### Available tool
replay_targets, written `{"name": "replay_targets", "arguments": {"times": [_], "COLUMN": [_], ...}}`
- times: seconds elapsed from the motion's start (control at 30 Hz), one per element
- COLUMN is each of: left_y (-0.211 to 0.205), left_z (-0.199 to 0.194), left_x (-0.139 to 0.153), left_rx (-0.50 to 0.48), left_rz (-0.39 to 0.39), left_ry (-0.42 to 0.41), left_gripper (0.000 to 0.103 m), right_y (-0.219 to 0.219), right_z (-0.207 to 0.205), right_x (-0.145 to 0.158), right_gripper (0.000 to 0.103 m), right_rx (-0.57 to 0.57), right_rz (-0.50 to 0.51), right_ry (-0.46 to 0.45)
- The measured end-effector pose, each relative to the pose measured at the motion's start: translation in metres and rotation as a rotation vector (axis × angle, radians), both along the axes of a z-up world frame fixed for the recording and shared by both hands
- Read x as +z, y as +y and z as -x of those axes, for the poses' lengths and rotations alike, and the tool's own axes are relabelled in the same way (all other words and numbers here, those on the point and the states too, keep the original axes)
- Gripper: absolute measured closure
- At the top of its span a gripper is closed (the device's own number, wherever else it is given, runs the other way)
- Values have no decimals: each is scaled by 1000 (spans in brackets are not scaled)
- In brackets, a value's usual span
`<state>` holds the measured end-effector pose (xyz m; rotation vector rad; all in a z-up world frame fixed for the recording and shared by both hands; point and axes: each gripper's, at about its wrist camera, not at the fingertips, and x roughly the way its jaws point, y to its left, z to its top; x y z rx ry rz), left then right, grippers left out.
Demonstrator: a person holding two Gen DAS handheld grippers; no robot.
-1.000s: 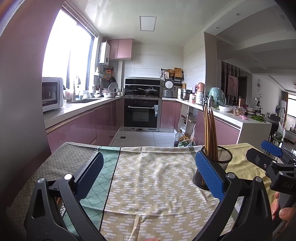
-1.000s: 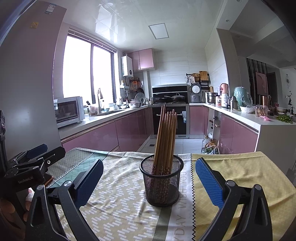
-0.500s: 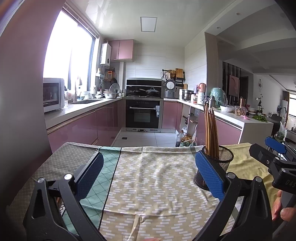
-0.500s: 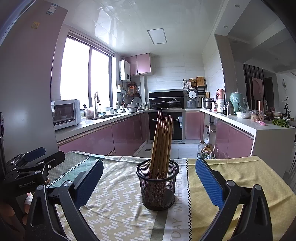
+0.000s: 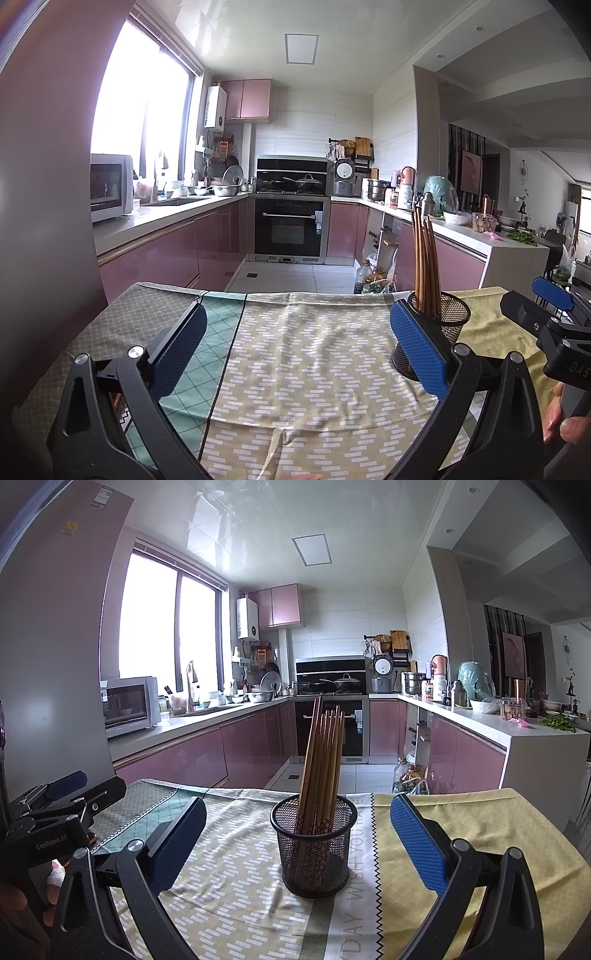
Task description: Organize utensils
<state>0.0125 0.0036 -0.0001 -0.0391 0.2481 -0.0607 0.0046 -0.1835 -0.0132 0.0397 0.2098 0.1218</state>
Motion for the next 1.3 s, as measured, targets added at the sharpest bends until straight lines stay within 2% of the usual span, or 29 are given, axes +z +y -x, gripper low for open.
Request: {"name": "replay_targets", "arguments": {"times": [1.3], "left_y": [-2], "left_z": [-1], "left_x": [-4], "left_rx": [-6], "left_rz": [-4], "left_ry": [14], "left_gripper": [5], "right_y": [1], "right_z": [-1], "right_x": [3], "right_gripper": [6], "right_rx": [-10], "right_rz": [5], "right_ry": [7]}}
